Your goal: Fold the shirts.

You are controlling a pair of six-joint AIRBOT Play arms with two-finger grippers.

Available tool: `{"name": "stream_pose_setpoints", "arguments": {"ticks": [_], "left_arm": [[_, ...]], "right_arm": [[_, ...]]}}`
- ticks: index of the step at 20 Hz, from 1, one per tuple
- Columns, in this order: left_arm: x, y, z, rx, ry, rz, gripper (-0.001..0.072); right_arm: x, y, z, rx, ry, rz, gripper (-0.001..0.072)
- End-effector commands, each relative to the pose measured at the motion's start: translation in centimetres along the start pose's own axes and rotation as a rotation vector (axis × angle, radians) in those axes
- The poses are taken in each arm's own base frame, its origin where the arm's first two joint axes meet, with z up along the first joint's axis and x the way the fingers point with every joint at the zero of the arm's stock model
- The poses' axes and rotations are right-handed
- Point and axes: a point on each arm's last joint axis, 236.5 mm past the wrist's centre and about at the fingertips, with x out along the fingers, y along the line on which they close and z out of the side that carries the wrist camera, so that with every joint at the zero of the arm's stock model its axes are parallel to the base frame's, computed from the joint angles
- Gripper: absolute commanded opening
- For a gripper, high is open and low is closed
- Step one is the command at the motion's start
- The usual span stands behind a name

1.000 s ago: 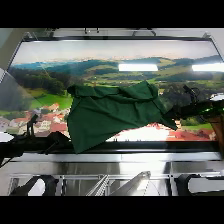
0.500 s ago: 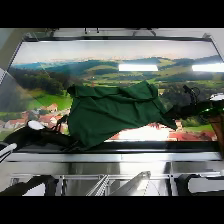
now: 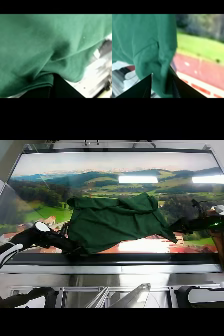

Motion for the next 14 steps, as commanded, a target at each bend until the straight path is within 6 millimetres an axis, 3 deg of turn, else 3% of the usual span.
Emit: {"name": "stream_pose_setpoints", "arguments": {"ticks": [1, 4, 10, 11, 12, 14], "left_arm": [[-2.7, -0.2, 1.1, -0.036, -0.07, -0.048, 0.0023], [-3.5, 0.4, 1.5, -0.049, -0.092, -0.06, 0.0024], [-1.4, 0.5, 0.4, -0.026, -0.004, -0.058, 0.0024], [-1.3, 0.7, 0.5, -0.03, -0.004, -0.057, 0.0024], [-1.3, 0.7, 0.6, -0.033, -0.009, -0.058, 0.0024], [-2.4, -0.1, 1.1, -0.026, -0.047, -0.102, 0.0024]], "right_arm": [[-1.2, 0.3, -1.1, 0.024, 0.023, 0.049, 0.0297], [-0.2, 0.8, -1.2, 0.004, 0.045, 0.044, 0.0297], [3.6, 1.9, -2.2, -0.09, 0.145, -0.032, 0.0288], [3.8, 2.0, -2.5, -0.087, 0.163, -0.04, 0.0234], [3.8, 2.3, -2.9, -0.084, 0.177, -0.027, 0.0035], [3.4, 3.3, -3.6, -0.082, 0.208, 0.008, 0.0025]]}}
